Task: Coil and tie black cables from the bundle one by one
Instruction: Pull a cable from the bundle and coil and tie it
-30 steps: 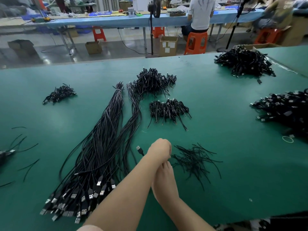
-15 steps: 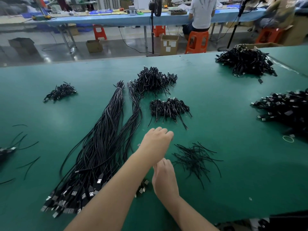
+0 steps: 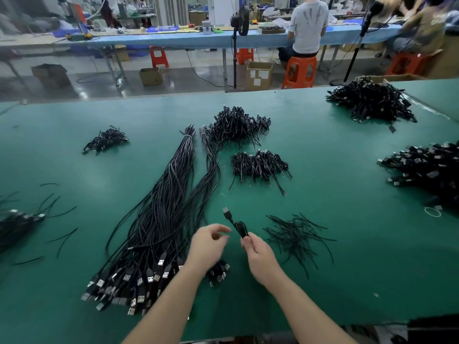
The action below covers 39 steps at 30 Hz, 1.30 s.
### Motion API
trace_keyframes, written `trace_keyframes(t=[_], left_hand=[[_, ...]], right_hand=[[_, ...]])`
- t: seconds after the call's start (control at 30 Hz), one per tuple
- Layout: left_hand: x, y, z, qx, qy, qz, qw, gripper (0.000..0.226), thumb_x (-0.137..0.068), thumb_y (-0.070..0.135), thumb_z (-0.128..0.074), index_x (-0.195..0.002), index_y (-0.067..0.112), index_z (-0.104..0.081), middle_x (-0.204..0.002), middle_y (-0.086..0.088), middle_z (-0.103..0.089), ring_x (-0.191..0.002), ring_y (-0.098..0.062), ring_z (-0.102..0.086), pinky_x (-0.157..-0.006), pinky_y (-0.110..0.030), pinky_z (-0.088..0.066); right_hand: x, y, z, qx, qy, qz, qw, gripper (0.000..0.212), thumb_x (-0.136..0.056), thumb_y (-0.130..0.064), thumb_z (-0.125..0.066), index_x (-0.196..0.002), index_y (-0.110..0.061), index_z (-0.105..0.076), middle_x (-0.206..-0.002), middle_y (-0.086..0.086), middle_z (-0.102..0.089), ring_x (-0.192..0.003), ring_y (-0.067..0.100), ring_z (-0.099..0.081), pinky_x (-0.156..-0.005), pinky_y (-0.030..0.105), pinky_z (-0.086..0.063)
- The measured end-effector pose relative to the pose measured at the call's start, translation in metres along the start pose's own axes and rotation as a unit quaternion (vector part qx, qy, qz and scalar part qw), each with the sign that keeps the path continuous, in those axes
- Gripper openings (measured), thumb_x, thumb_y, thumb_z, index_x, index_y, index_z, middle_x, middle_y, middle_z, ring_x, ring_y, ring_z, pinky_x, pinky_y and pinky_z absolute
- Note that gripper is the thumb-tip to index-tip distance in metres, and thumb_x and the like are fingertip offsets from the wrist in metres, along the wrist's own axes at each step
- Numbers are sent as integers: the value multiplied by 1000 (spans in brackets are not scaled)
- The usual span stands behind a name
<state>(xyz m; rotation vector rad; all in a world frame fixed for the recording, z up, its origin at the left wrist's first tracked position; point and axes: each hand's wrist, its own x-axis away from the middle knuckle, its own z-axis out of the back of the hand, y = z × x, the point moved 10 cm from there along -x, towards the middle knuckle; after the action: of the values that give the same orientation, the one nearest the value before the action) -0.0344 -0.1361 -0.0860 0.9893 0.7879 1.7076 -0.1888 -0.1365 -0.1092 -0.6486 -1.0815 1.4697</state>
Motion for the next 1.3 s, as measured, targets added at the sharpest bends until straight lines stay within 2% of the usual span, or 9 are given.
trace_keyframes(t=[0.07, 0.23, 0.43, 0.6, 0.8, 0.9, 0.97, 1.17, 1.3], left_hand=[[8, 2, -12, 22, -20, -1, 1000, 22, -94, 15, -64, -92, 34, -74, -68, 6, -69, -52, -6, -54, -51, -21, -47], [16, 6, -22, 117, -58, 19, 991, 19, -96, 16, -65, -88, 27, -79, -71, -2, -67, -66, -13, -53, -63, -27, -43], [16, 15, -15, 16, -54, -21, 998, 19, -96, 13, -64, -87, 23, -76, -54, 23, -61, -47, 9, -50, -49, -6, -36], [18, 24, -12, -41, -24, -48, 998, 14, -95, 16, -65, -94, 22, -79, -86, 14, -73, -81, 2, -65, -68, -12, -46], [18, 26, -16, -59, -8, -45, 997, 14, -96, 19, -64, -92, 26, -76, -86, 13, -71, -80, -3, -64, -62, -13, -43], [20, 28, -18, -56, -11, -48, 997, 20, -97, 18, -63, -88, 33, -74, -78, 19, -70, -70, 5, -61, -55, -6, -39], [21, 31, -19, -66, -11, -50, 997, 23, -97, 20, -62, -83, 37, -69, -69, 21, -66, -58, 8, -57, -49, -6, -38], [28, 43, -24, -130, -17, -75, 988, 14, -93, 22, -66, -86, 33, -61, -70, 11, -58, -51, 2, -50, -46, -11, -38], [33, 55, -21, -192, -1, -98, 976, 11, -94, 21, -65, -104, 21, -63, -86, 7, -63, -71, -7, -58, -61, -15, -44]], right_hand=[[0, -1, 0, -4, -12, 1, 1000, 31, -108, -28, -36, -86, -15, -55, -85, -1, -56, -78, 11, -51, -71, 22, -40], [1, -4, -1, -24, -25, 16, 999, 33, -108, -24, -38, -92, -4, -59, -78, 0, -51, -72, 13, -44, -66, 32, -35], [1, -1, 1, -11, -12, 5, 1000, 31, -106, -26, -43, -77, -27, -54, -84, -2, -54, -77, 11, -47, -69, 25, -36], [4, -7, 8, -93, 5, 14, 996, 31, -103, -24, -53, -80, -35, -69, -64, -18, -59, -59, 0, -43, -58, 12, -36], [8, -6, 14, -206, 21, -18, 978, 28, -100, -21, -60, -92, -41, -78, -86, -9, -76, -73, -4, -60, -68, 11, -46], [8, -1, 15, -229, 27, -37, 972, 22, -98, -21, -64, -98, -36, -80, -91, 4, -76, -76, 4, -59, -76, 21, -51], [7, 3, 16, -248, 34, -54, 967, 19, -96, -20, -65, -97, -32, -81, -86, 1, -76, -76, 6, -60, -74, 22, -52], [6, 3, 17, -311, 38, -78, 946, 12, -94, -14, -68, -96, -17, -80, -93, 8, -77, -85, 13, -67, -86, 28, -55], [7, -1, 12, -331, 28, -95, 938, 11, -94, -14, -68, -97, -12, -79, -92, 10, -77, -86, 18, -71, -87, 33, -56]])
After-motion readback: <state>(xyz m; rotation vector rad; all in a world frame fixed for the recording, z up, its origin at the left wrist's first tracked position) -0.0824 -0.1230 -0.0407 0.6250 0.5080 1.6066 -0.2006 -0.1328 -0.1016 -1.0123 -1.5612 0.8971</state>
